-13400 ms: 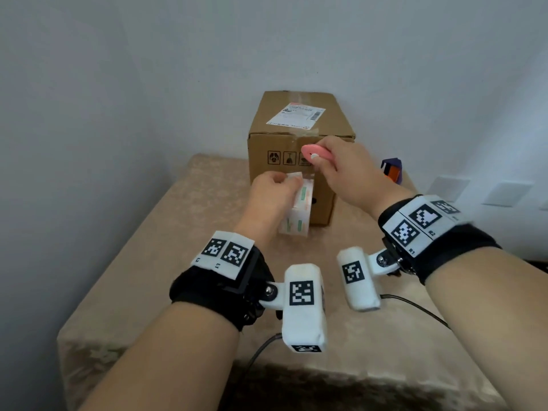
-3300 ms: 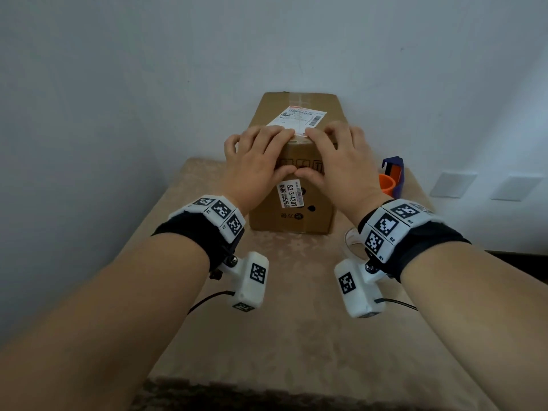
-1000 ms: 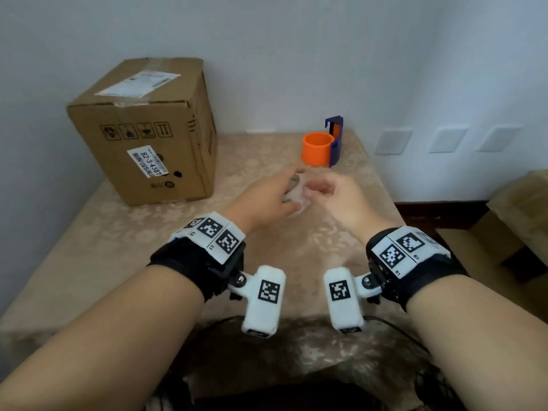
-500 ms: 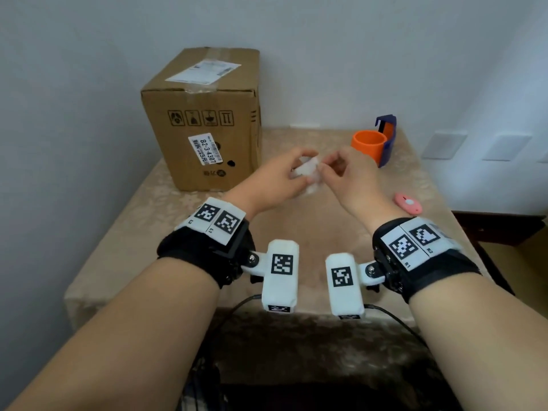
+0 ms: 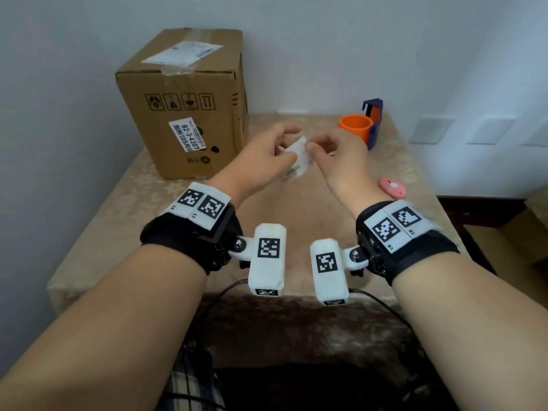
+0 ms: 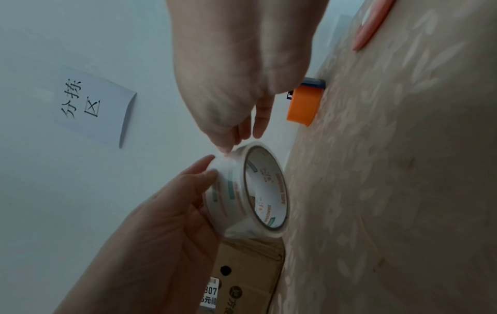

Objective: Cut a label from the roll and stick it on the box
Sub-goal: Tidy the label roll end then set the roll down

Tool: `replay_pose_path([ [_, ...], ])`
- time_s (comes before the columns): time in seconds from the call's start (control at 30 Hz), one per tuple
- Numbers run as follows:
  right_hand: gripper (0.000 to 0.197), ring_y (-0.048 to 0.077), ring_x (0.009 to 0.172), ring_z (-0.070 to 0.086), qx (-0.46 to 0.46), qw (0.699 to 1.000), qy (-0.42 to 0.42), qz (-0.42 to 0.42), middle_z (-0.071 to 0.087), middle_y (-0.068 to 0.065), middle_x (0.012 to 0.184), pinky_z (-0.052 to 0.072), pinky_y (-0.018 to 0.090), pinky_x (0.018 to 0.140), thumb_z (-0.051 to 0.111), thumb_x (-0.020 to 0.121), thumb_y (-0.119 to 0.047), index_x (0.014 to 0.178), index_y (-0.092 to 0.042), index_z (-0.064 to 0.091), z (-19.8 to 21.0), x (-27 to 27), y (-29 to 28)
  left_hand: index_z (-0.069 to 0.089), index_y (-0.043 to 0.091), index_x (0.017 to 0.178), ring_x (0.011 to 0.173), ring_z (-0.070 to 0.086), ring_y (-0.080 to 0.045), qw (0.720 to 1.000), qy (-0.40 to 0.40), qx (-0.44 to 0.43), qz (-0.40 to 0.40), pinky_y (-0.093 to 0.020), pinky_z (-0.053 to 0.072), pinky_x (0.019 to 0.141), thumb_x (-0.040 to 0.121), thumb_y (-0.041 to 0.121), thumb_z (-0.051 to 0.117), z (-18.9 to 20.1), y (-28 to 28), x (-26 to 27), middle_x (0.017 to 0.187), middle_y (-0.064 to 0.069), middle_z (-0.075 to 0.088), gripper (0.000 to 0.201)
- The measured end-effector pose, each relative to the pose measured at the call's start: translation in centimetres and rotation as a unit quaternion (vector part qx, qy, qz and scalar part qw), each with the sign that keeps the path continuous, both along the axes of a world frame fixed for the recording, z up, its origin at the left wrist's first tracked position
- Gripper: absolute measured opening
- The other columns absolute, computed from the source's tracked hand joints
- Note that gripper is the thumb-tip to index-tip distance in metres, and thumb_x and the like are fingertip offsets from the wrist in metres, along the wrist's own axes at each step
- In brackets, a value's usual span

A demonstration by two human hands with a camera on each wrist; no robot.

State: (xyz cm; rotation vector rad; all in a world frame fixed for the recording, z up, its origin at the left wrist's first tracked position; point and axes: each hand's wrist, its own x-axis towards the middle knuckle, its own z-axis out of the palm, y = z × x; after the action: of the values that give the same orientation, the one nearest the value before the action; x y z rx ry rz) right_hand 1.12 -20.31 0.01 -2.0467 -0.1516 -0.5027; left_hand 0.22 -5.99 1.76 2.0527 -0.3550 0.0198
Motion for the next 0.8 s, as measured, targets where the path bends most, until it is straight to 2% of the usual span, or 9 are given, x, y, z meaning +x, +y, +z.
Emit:
replay_pose_path([
  [0.07, 0.014, 0.011, 0.081, 0.055, -0.046, 0.999, -0.012, -0.008, 0.061, 0.000, 0.089, 0.041, 0.009, 0.066, 0.057, 0.088, -0.012, 0.097, -0.006, 0.066, -0.1, 0.0, 0.0, 0.045, 0.014, 0.134, 0.081, 0.053, -0.011, 1.000, -0.002, 0.013, -0.001, -0.025, 0.049, 0.076, 0.092, 0.011, 0.054, 0.3, 0.0, -0.2, 0.105, -0.003, 0.057, 0.043],
  [0.17, 0.014, 0.015, 0.079, 0.058, -0.074, 0.997, 0.001, 0.008, 0.065, 0.005, 0.087, 0.046, 0.026, 0.073, 0.056, 0.088, -0.012, 0.096, -0.004, 0.065, -0.2, -0.1, 0.0, 0.044, 0.015, 0.134, 0.079, 0.054, -0.007, 0.998, -0.017, 0.058, 0.004, -0.025, 0.046, 0.078, 0.093, 0.015, 0.054, 0.5, 0.1, -0.3, 0.105, -0.001, 0.057, 0.043],
  [0.27, 0.014, 0.014, 0.077, 0.054, -0.096, 0.995, 0.025, 0.029, 0.059, 0.002, 0.083, 0.041, 0.022, 0.070, 0.056, 0.089, -0.010, 0.096, -0.002, 0.065, -0.1, -0.2, 0.0, 0.044, 0.016, 0.135, 0.076, 0.049, -0.005, 0.994, -0.032, 0.105, 0.025, -0.022, 0.041, 0.080, 0.093, 0.018, 0.054, 0.3, 0.1, -0.4, 0.104, 0.002, 0.052, 0.043],
  [0.4, 0.013, 0.014, 0.076, 0.053, -0.074, 0.996, 0.052, 0.021, 0.053, -0.008, 0.069, 0.039, 0.017, 0.061, 0.057, 0.088, -0.010, 0.096, -0.002, 0.065, 0.3, -0.2, -0.2, 0.045, 0.018, 0.134, 0.088, 0.051, -0.009, 0.989, -0.054, 0.132, 0.039, -0.014, 0.039, 0.071, 0.094, 0.020, 0.053, -0.1, -0.5, -0.4, 0.116, -0.005, 0.058, 0.041],
  [0.47, 0.015, 0.013, 0.077, 0.052, -0.081, 0.995, 0.055, 0.030, 0.053, -0.007, 0.070, 0.038, 0.017, 0.061, 0.056, 0.089, -0.011, 0.097, -0.002, 0.065, 0.7, -0.3, -0.2, 0.045, 0.017, 0.134, 0.100, 0.054, -0.013, 0.988, -0.064, 0.132, 0.053, -0.018, 0.041, 0.079, 0.094, 0.018, 0.051, -0.3, -0.6, -0.3, 0.126, -0.009, 0.057, 0.040],
  [0.57, 0.017, 0.013, 0.079, 0.051, -0.110, 0.990, 0.054, 0.064, 0.057, 0.001, 0.083, 0.035, 0.017, 0.055, 0.055, 0.090, -0.012, 0.099, -0.001, 0.065, 1.0, -0.7, 0.2, 0.045, 0.015, 0.135, 0.117, 0.054, -0.022, 0.987, -0.071, 0.128, 0.070, -0.022, 0.040, 0.087, 0.094, 0.014, 0.051, -0.7, -0.1, -0.1, 0.131, -0.012, 0.056, 0.041],
  [0.63, 0.017, 0.013, 0.078, 0.051, -0.110, 0.989, 0.056, 0.079, 0.058, 0.003, 0.084, 0.034, 0.016, 0.054, 0.055, 0.090, -0.010, 0.099, 0.001, 0.064, 1.0, -0.8, 0.2, 0.045, 0.016, 0.134, 0.111, 0.056, -0.019, 0.988, -0.072, 0.122, 0.066, -0.022, 0.042, 0.086, 0.094, 0.014, 0.051, -1.0, 0.3, -0.2, 0.129, -0.011, 0.057, 0.040],
  [0.73, 0.018, 0.012, 0.077, 0.051, -0.086, 0.990, 0.063, 0.089, 0.058, 0.002, 0.084, 0.037, 0.006, 0.057, 0.056, 0.090, -0.011, 0.099, 0.000, 0.065, 1.3, -0.8, -0.3, 0.048, 0.018, 0.131, 0.103, 0.058, -0.013, 0.991, -0.072, 0.098, 0.056, -0.026, 0.048, 0.087, 0.094, 0.016, 0.052, -1.2, 0.3, -0.3, 0.126, -0.007, 0.059, 0.037],
  [0.8, 0.016, 0.011, 0.074, 0.052, -0.083, 0.990, 0.062, 0.092, 0.059, 0.001, 0.083, 0.036, 0.005, 0.057, 0.056, 0.089, -0.013, 0.098, -0.002, 0.065, 1.8, -0.8, -0.3, 0.049, 0.018, 0.130, 0.103, 0.058, -0.013, 0.991, -0.079, 0.094, 0.058, -0.019, 0.047, 0.082, 0.095, 0.018, 0.051, -1.3, 0.2, -0.2, 0.127, -0.005, 0.059, 0.035],
])
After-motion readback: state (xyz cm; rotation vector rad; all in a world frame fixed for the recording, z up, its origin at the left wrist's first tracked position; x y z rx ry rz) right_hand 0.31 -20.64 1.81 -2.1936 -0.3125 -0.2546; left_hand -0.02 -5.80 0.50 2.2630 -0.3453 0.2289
